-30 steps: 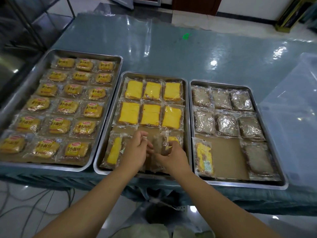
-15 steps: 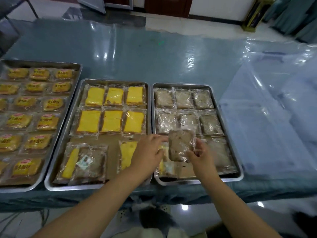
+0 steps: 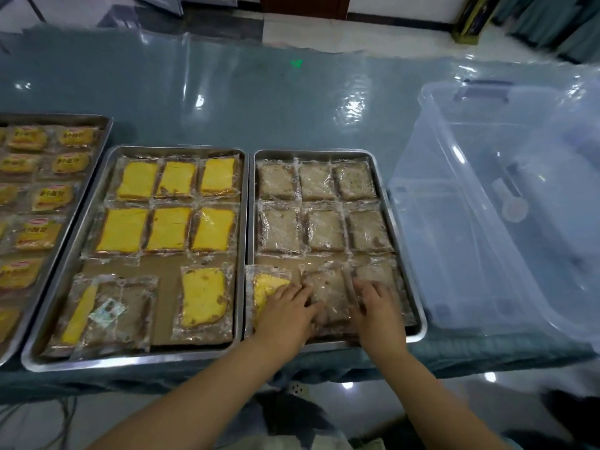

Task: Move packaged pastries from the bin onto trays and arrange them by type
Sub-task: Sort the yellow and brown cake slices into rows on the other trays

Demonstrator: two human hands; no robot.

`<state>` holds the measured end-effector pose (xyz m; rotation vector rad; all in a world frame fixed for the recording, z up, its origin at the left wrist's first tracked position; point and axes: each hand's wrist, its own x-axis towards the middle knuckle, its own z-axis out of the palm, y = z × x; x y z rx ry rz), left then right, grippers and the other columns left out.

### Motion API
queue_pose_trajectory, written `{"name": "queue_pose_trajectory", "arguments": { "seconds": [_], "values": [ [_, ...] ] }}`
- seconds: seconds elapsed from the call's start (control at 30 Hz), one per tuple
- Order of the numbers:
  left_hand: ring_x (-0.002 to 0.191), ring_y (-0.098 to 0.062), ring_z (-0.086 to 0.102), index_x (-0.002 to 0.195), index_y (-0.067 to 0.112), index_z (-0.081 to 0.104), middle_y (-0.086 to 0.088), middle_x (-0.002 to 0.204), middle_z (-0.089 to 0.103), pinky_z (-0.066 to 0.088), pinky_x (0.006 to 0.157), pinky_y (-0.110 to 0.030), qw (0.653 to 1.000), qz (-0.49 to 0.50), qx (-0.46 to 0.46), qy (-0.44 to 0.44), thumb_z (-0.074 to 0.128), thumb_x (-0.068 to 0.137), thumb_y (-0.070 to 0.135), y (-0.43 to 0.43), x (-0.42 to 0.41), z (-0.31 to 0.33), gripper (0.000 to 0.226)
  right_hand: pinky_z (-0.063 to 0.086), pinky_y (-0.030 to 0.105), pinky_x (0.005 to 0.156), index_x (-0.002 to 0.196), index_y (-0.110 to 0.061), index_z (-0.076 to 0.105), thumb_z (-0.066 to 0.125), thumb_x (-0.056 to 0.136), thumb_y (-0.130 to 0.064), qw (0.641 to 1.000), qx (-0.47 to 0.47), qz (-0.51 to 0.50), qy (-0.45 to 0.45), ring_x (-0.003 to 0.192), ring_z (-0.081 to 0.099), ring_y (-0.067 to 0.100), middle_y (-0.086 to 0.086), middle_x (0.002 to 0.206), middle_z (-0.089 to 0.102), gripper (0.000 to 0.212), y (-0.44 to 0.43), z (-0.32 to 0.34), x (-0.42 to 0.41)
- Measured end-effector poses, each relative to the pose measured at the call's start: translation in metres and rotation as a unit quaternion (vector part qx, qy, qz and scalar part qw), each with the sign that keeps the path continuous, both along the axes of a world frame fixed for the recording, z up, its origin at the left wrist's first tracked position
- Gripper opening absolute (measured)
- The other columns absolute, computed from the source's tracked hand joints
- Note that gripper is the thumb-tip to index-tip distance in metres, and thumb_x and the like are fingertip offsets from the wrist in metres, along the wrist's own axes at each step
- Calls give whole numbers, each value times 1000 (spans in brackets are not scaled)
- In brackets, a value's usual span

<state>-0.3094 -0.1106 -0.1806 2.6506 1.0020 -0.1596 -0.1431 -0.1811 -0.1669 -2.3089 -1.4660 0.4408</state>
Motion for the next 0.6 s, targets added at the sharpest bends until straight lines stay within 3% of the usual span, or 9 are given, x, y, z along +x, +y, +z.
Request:
{"name": "queue_pose_trajectory", "arguments": {
  "seconds": [0.13, 0.3, 0.43, 0.6],
  "values": [
    [140, -24, 20, 142, 31, 35, -5, 157, 17, 2, 115, -38, 1000, 21, 2, -7, 49, 91, 22, -2, 9, 0, 53, 47, 42, 83, 114, -23, 66, 73, 76, -17, 990, -16, 98, -105, 102, 53, 31, 7, 113, 60, 39, -7, -1, 8],
    [139, -22, 21, 141, 31, 37, -1, 154, 24, 5, 114, -38, 999, 37, 8, -26, 54, 88, 17, 3, 5, 5, 58, 41, 37, 87, 113, -27, 67, 69, 81, -29, 985, -60, 105, -124, 105, 50, 27, 2, 115, 60, 32, -5, -3, 9],
    [132, -19, 28, 141, 27, 37, 2, 144, 38, 20, 107, -32, 982, 170, 42, -76, 54, 87, 13, 15, -20, 15, 57, 43, 31, 82, 104, -16, 70, 67, 82, -20, 992, -36, 101, -61, 101, 52, 23, 3, 108, 59, 23, 4, 4, -5],
    [118, -18, 36, 137, 25, 42, 1, 131, 47, 31, 97, -31, 953, 287, 34, -89, 55, 87, 19, 21, -61, 19, 52, 44, 21, 62, 109, -14, 66, 56, 90, -14, 983, -66, 156, 64, 77, 58, 18, 6, 93, 64, 22, 21, 7, -46]
  ]
}}
